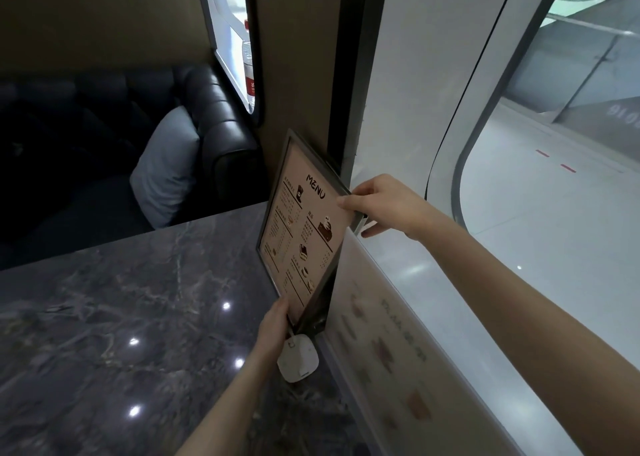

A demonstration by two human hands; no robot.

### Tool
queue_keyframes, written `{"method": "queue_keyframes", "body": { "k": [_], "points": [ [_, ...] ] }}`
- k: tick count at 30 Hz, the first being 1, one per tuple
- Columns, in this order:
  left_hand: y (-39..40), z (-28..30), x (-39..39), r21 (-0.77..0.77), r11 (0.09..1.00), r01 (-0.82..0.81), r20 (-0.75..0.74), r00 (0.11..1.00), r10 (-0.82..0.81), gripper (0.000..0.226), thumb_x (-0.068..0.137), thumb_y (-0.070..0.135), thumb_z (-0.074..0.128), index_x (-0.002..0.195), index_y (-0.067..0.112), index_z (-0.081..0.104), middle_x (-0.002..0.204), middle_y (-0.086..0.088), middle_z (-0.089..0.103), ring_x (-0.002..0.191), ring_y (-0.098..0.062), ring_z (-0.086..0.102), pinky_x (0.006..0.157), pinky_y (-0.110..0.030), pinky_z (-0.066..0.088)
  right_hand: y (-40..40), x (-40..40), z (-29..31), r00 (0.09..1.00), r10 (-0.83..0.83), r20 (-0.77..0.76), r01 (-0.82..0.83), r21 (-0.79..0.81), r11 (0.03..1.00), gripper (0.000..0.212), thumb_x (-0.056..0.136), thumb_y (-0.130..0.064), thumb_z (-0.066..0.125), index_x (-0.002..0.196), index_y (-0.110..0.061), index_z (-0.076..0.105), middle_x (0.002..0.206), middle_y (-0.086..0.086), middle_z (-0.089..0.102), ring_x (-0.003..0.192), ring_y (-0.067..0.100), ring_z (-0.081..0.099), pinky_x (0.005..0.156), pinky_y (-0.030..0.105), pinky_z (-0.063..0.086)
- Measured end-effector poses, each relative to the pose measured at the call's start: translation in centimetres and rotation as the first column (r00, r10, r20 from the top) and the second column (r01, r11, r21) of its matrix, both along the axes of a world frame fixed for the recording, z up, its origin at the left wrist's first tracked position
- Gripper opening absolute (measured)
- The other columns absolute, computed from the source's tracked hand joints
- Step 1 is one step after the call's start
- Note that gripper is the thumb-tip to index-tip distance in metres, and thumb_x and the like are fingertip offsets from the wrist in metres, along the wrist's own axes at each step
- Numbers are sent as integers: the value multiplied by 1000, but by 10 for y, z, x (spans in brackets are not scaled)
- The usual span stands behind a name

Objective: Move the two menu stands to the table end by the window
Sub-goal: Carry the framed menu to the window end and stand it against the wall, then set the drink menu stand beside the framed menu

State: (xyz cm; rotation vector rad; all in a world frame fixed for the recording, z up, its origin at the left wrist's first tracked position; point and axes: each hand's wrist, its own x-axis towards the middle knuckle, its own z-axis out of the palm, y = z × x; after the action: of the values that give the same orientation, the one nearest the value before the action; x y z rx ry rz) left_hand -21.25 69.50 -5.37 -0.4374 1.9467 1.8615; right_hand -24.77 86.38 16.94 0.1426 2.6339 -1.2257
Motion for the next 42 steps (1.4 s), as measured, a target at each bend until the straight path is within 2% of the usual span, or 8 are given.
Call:
{"method": "queue_keyframes", "body": {
  "k": [6,12,17,20,24,29,38,42],
  "points": [
    [15,15,33,-502,861,-86,-437,884,-166,23,96,18,41,89,9,62,90,-4,60,81,-18,55,64,-23,39,3,27,10,999,16,49,-21,93,995,36,89,-34,54,105,-2,63,92,13,72,72,17,70,59,28,55],
    [27,7,84,-627,772,-110,-605,692,-393,10,90,10,50,88,8,60,84,3,52,71,-9,49,64,-17,36,8,71,15,998,39,-58,-31,128,991,43,88,-43,50,98,-3,62,87,12,71,76,20,70,66,30,56],
    [38,-7,122,-714,689,122,-438,690,-576,38,94,17,43,129,5,47,131,-13,52,117,-24,50,90,-19,33,4,99,12,980,49,-193,-32,89,996,53,91,-44,42,97,3,66,95,18,71,86,30,68,75,41,58],
    [43,-23,132,-844,450,292,-178,639,-748,60,98,32,30,148,4,13,158,-11,14,146,-22,15,117,-29,10,1,106,7,969,60,-239,-43,76,996,54,89,-44,48,98,7,64,99,25,68,87,36,66,67,38,57],
    [46,-34,133,-889,200,413,75,561,-825,68,95,45,12,148,4,-1,160,-11,-3,148,-21,-5,118,-34,-4,-3,108,-2,953,82,-292,-46,130,990,43,84,-36,58,90,5,68,93,23,70,78,33,65,57,31,44],
    [47,-34,130,-874,202,442,90,555,-827,65,99,40,20,148,4,-1,160,-11,-4,148,-20,-6,118,-34,-2,-2,106,-11,918,44,-395,40,202,979,30,83,-18,56,81,9,69,83,28,69,69,35,63,57,39,50],
    [45,-28,131,-860,251,444,54,567,-822,66,98,41,24,149,6,0,160,-9,-4,148,-18,-5,118,-33,-1,4,107,-9,903,21,-428,50,152,987,34,84,-16,54,73,15,64,75,36,62,51,31,49,48,24,35],
    [38,-23,133,-870,277,408,8,574,-819,67,98,42,25,149,8,-2,160,-8,-5,147,-18,-6,117,-30,-3,10,105,-2,894,3,-449,66,138,988,39,84,-15,56,58,14,55,51,29,46,40,20,40,45,21,30]
  ]
}}
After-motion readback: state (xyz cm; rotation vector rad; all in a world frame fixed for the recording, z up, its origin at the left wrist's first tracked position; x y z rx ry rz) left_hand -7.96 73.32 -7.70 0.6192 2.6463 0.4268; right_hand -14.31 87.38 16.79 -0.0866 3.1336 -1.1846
